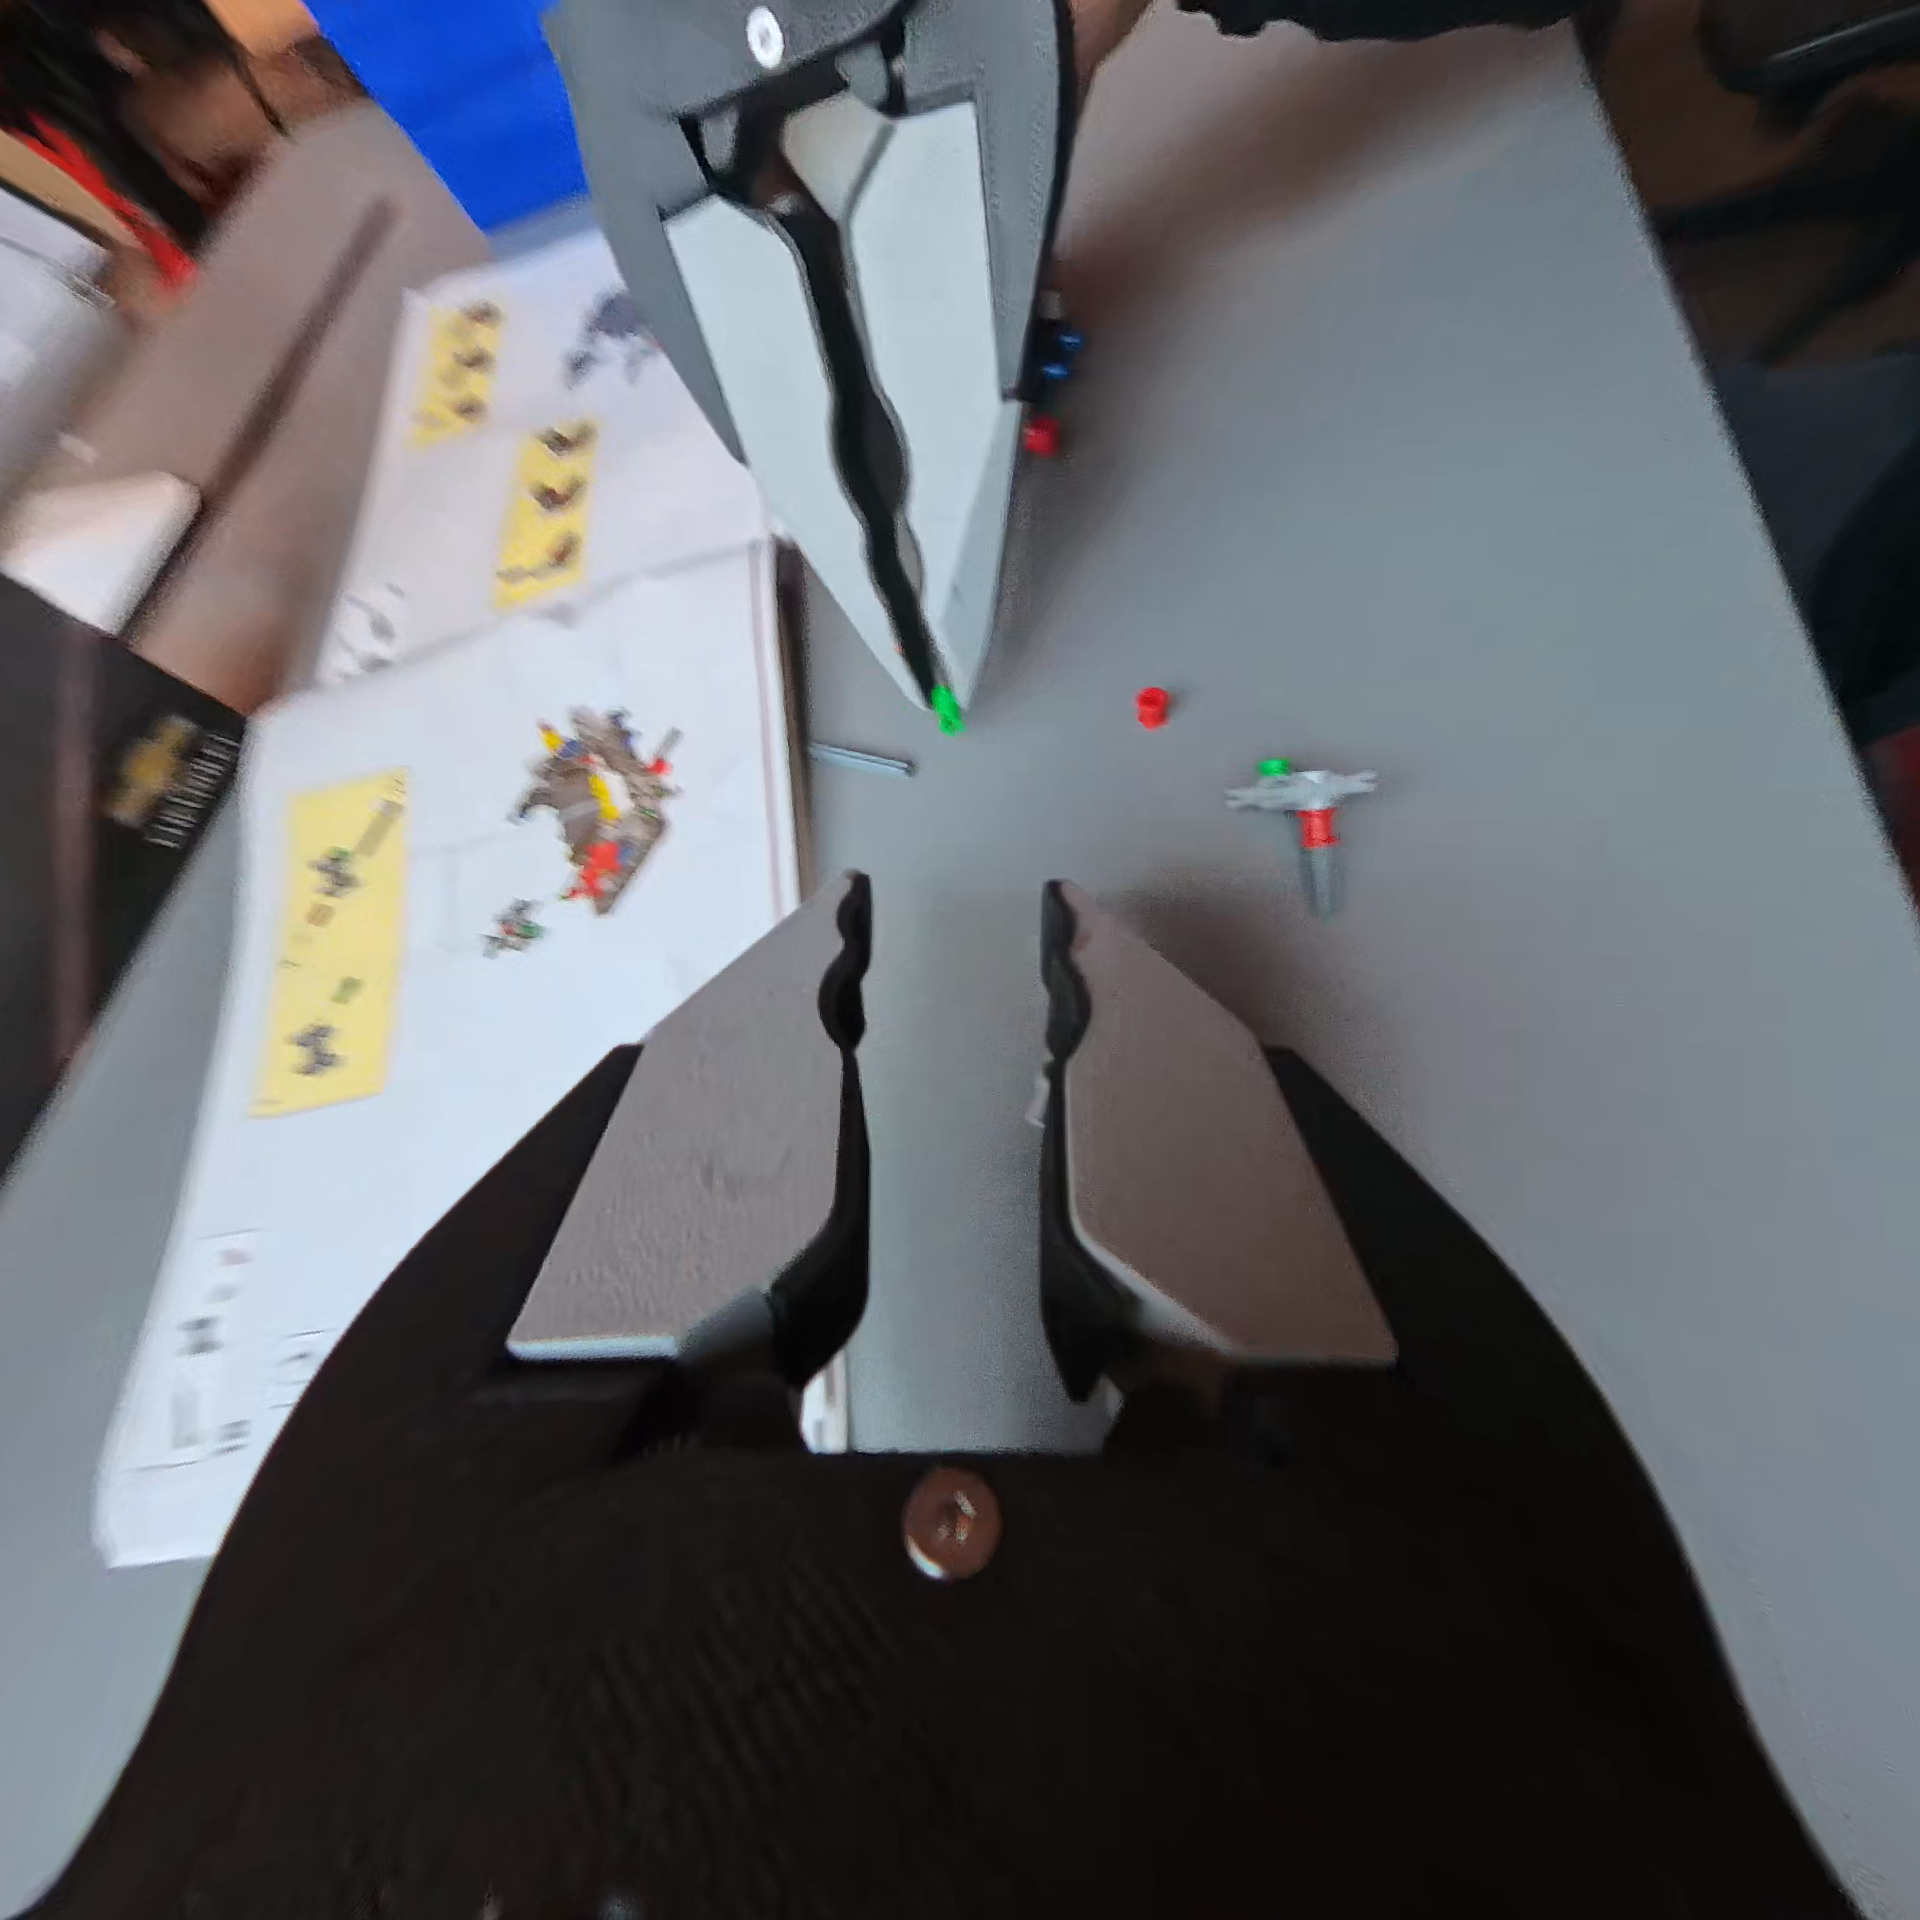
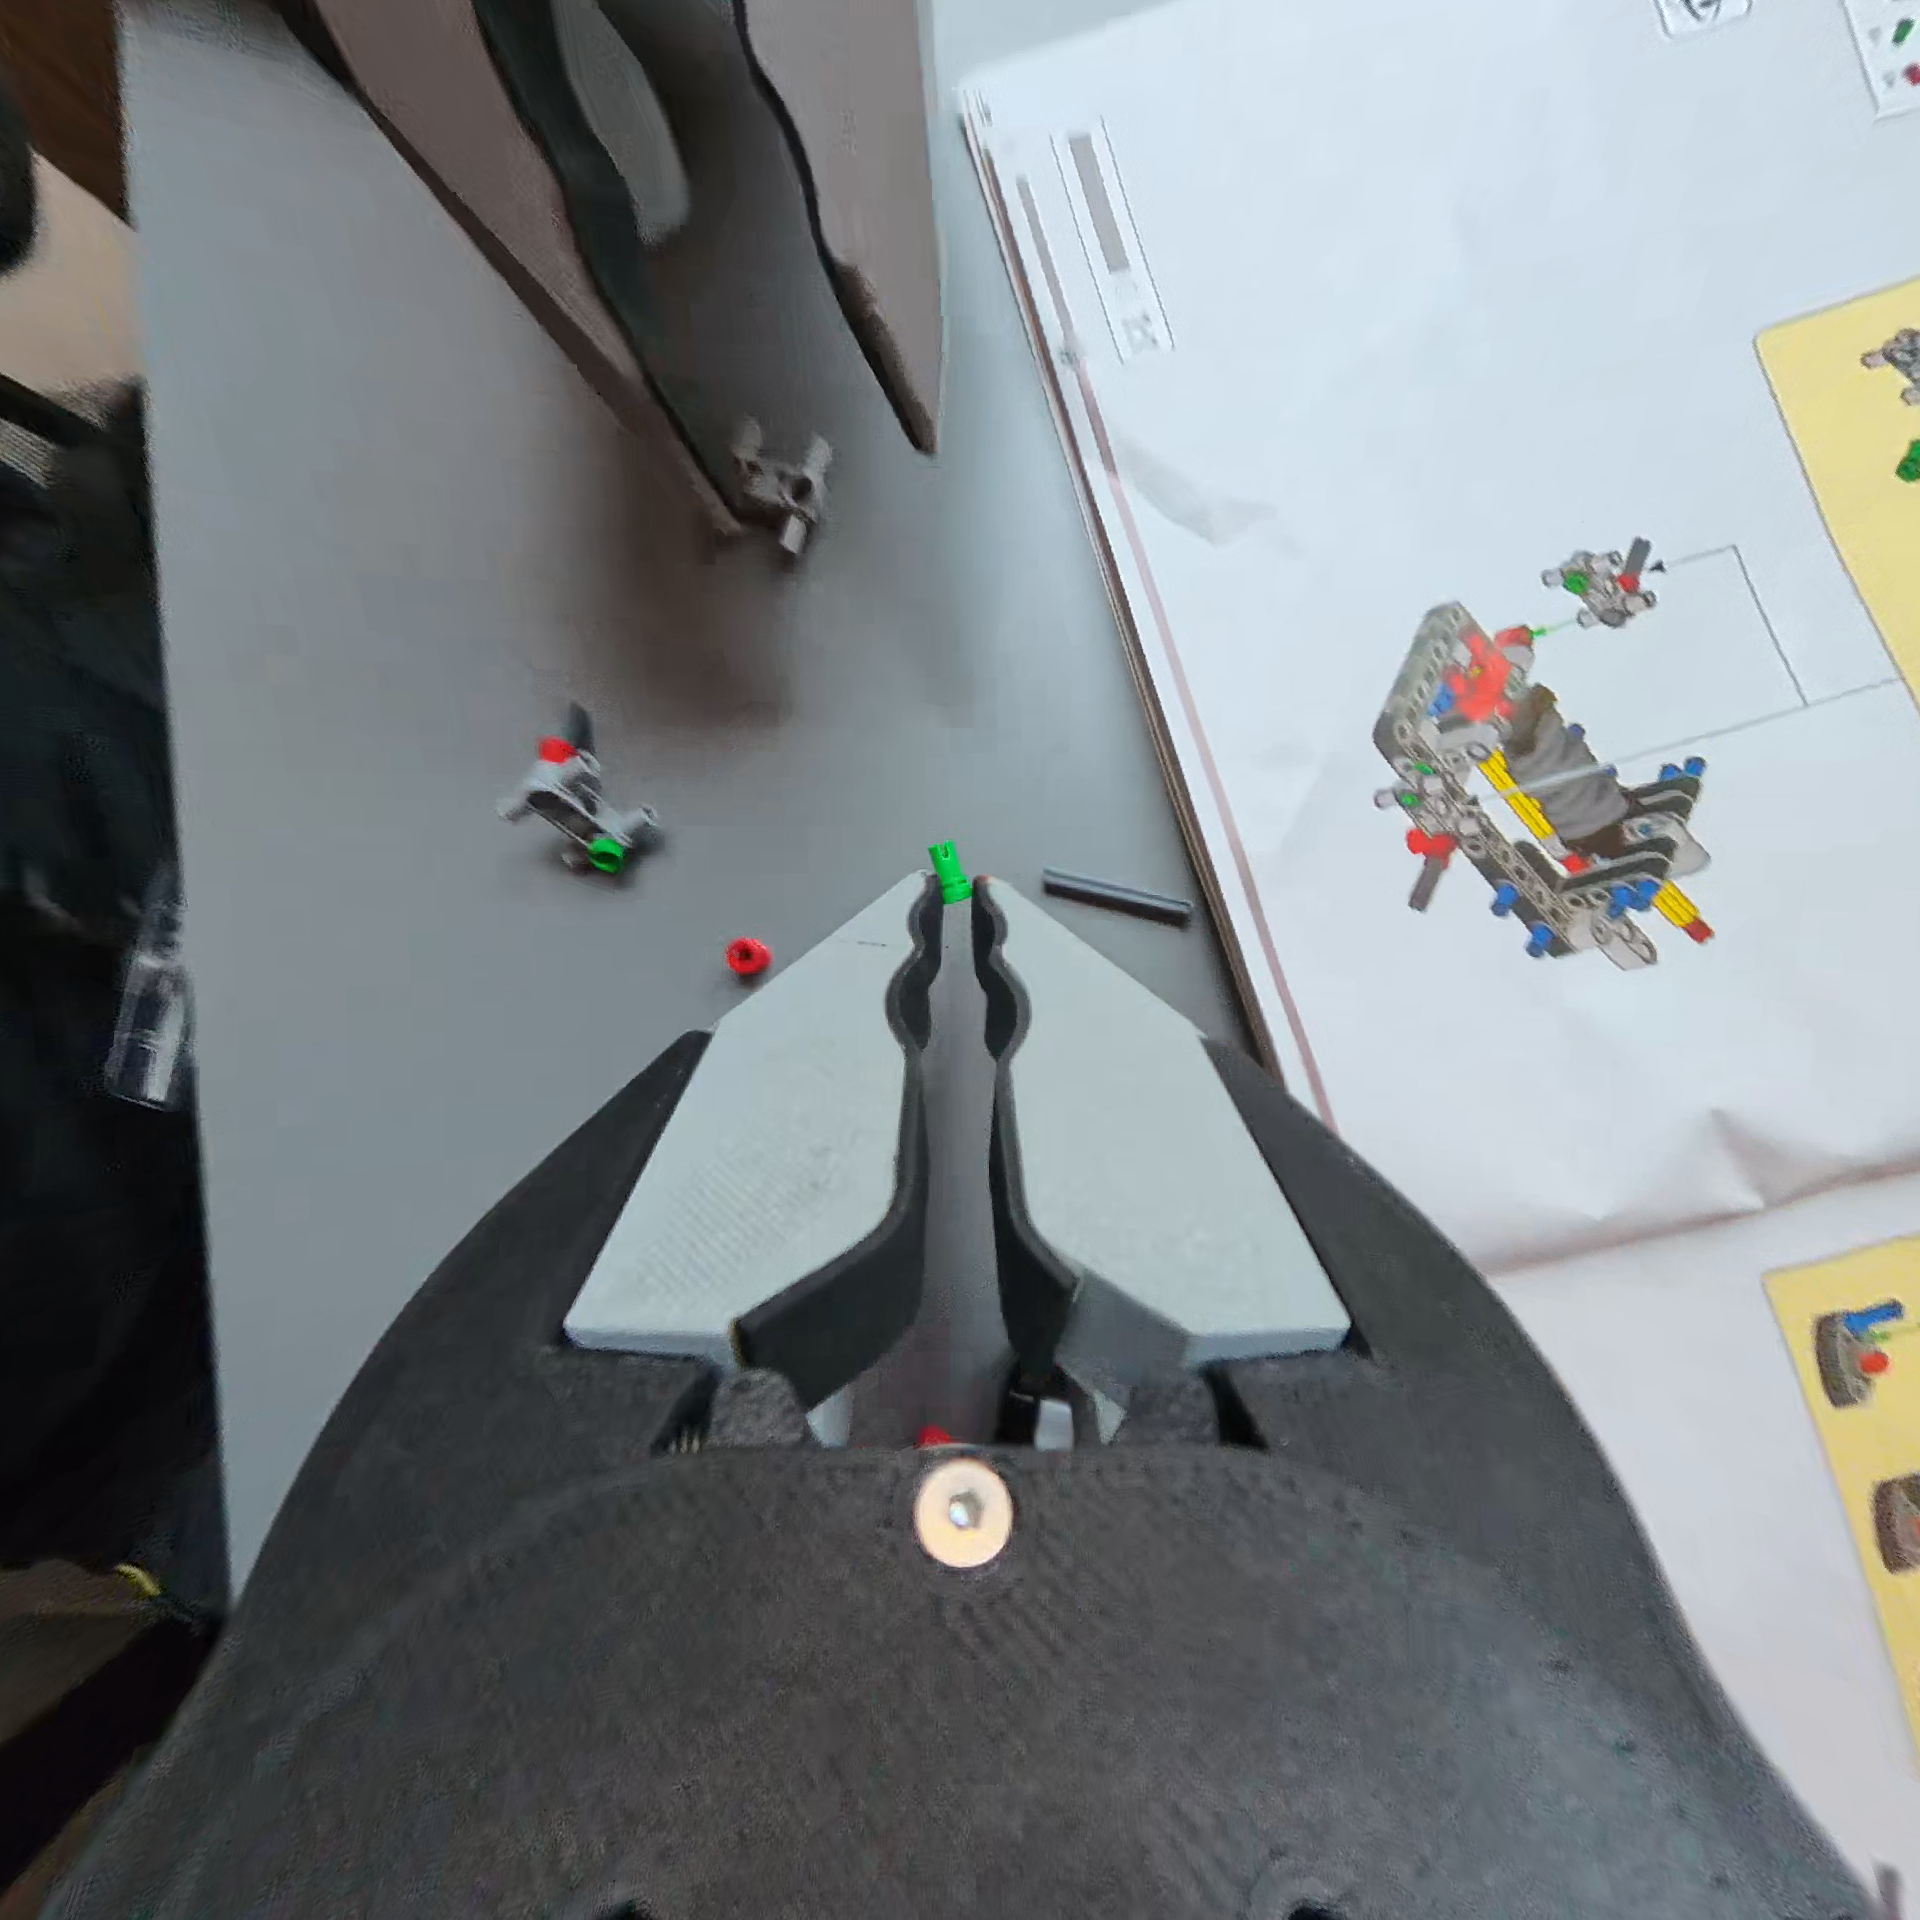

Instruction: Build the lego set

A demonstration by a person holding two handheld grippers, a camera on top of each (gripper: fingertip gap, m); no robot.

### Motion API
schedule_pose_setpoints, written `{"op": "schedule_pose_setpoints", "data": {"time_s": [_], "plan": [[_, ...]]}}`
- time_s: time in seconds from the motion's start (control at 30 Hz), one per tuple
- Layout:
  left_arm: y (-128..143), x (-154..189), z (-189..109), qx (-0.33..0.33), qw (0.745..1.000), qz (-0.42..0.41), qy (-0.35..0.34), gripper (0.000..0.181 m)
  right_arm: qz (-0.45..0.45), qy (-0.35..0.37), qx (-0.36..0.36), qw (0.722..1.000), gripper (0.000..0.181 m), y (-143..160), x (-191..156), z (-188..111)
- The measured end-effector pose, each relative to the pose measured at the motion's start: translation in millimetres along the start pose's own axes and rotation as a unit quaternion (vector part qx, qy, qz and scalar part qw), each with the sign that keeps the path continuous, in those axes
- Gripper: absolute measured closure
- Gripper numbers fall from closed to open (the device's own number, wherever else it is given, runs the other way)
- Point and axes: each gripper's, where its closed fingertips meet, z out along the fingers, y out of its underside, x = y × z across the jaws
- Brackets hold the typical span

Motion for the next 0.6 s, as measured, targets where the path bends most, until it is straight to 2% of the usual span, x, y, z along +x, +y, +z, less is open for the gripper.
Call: {"op": "schedule_pose_setpoints", "data": {"time_s": [0.1,0.2,0.27,0.4,0.53,0.6], "plan": [[-10,-5,1,0.012,0.996,0.063,-0.058,0.16,0.026,-0.037,0.023,0.999,0.178,-19,-13,-2],[-13,2,7,0.006,0.995,0.086,-0.059,0.162,0.042,-0.053,0.043,0.997,0.178,-35,-19,-4],[-11,5,10,0.001,0.996,0.072,-0.046,0.161,0.032,-0.048,0.055,0.997,0.178,-43,-21,-5],[-12,-2,8,0.015,0.999,0.012,-0.035,0.166,-0.015,-0.002,0.067,0.998,0.179,-51,-21,-5],[-17,-6,2,0.038,0.999,-0.022,-0.023,0.179,-0.055,0.065,0.07,0.994,0.179,-54,-17,-6],[-18,-5,2,0.04,0.999,-0.029,-0.018,0.176,-0.065,0.092,0.075,0.991,0.179,-57,-15,-8]]}}
